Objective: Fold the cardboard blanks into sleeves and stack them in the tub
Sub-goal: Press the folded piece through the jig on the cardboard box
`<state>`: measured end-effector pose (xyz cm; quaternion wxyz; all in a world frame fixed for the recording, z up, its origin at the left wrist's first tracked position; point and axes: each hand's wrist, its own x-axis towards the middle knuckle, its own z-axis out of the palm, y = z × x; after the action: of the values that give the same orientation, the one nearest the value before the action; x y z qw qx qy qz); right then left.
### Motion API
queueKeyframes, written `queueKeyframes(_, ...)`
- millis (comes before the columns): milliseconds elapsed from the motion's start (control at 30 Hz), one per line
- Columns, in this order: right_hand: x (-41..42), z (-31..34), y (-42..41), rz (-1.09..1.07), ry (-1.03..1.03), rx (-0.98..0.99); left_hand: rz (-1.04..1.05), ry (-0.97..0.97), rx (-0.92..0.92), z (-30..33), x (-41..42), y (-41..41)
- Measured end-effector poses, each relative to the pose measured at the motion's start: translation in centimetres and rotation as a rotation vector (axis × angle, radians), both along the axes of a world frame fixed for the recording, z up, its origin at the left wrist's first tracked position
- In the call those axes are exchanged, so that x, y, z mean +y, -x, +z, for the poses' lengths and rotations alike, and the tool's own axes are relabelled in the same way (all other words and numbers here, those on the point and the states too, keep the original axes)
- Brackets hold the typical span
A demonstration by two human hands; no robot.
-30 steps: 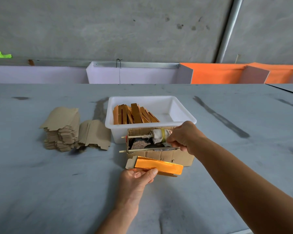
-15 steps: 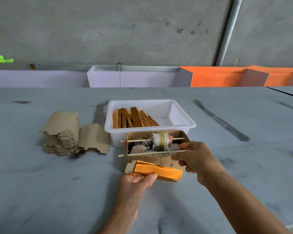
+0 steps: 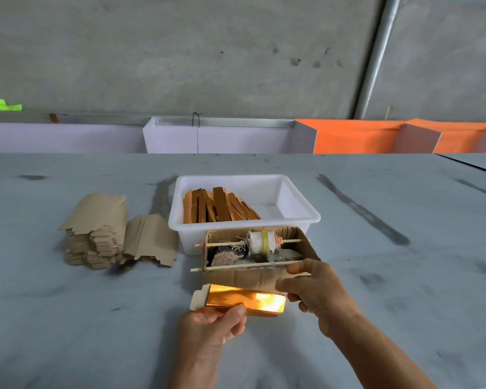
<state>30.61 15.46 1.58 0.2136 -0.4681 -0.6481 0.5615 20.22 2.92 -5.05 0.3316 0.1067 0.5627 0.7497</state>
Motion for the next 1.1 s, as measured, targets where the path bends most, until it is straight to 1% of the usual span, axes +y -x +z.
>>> queueKeyframes(67,0.2,-0.5,0.1,-0.008,-0.006,0.02,0.004,-0.011,-0.044,0.0,-0.2,-0.3)
queueKeyframes(200,0.6,-1.5,0.1,-0.033,-0.075,0.036,0.063,-0.049,-0.07,0.7,-0.5,-1.1)
queueKeyframes(400,0.2,-2.1,-0.5,-0.027,-0.139,-0.027,0.134,-0.044,-0.126,0.8,-0.7,-1.6)
queueKeyframes(467,-0.2,-1.9,-1.2,-0.025,-0.154,0.017,0.146,-0.057,-0.133,0.7,-0.8,-1.8)
queueKeyframes(533,-0.9,-1.4,-1.9,-0.015,-0.165,0.103,0.157,-0.075,-0.128,0.7,-0.8,-2.0)
queueKeyframes(633,-2.6,-0.6,-2.6,0.056,-0.126,0.235,0.153,-0.08,-0.115,0.7,-0.6,-2.5)
queueKeyframes(733,-4.2,-0.3,-2.7,0.126,-0.082,0.314,0.144,-0.087,-0.117,0.9,-0.4,-3.2)
queueKeyframes(833,-5.0,-0.6,-2.3,0.14,-0.062,0.341,0.13,-0.097,-0.121,0.9,-0.5,-3.6)
queueKeyframes(1000,-5.9,-1.1,-1.7,0.216,-0.047,0.332,0.123,-0.105,-0.113,1.1,-0.8,-3.5)
queueKeyframes(1100,-6.0,-1.2,-1.4,0.226,-0.044,0.326,0.113,-0.102,-0.107,1.1,-0.8,-3.5)
